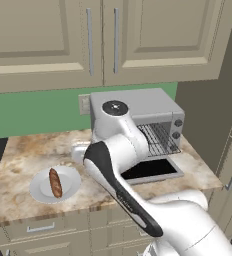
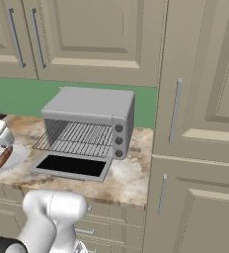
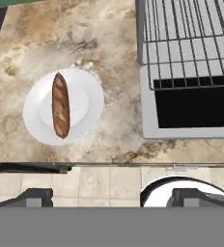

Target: Pull the toaster oven rack outwards. Pick up the baguette from the plate and place it on the toaster oven rack. Close the toaster oven door fully and set the temperature to the lowest setting.

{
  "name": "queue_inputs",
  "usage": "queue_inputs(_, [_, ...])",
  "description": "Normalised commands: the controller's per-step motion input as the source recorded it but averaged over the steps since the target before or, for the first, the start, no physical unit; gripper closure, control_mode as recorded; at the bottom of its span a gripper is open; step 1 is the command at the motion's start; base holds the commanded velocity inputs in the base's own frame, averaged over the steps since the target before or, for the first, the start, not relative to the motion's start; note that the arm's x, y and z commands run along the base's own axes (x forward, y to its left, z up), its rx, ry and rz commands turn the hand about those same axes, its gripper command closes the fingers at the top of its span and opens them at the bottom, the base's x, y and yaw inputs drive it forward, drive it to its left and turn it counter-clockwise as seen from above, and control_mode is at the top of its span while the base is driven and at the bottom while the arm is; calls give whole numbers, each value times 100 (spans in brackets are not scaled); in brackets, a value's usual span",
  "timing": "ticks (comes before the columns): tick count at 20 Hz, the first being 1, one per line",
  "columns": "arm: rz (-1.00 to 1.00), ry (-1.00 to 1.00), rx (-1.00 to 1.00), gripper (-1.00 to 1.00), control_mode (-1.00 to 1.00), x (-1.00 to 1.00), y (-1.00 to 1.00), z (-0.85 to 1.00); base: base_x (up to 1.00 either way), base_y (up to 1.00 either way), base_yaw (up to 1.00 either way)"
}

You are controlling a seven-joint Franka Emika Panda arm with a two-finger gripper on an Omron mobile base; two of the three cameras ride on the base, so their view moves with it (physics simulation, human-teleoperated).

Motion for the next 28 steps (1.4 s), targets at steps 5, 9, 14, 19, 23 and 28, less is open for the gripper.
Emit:
queue_inputs(5, [48, 1, 0, -100, -100, 100, 36, -43, 0, 0, 0])
queue_inputs(9, [17, 0, -2, -100, -100, 53, 34, -65, 0, 0, 0])
queue_inputs(14, [0, 2, -12, -100, -100, 4, 42, -32, 0, 0, 0])
queue_inputs(19, [0, 9, -15, -100, -100, 1, 57, -28, 0, 0, 0])
queue_inputs(23, [0, 8, -7, -100, -100, 1, 37, -30, 0, 0, 0])
queue_inputs(28, [-1, 11, -1, -100, -100, 7, 6, -12, 0, 0, 0])
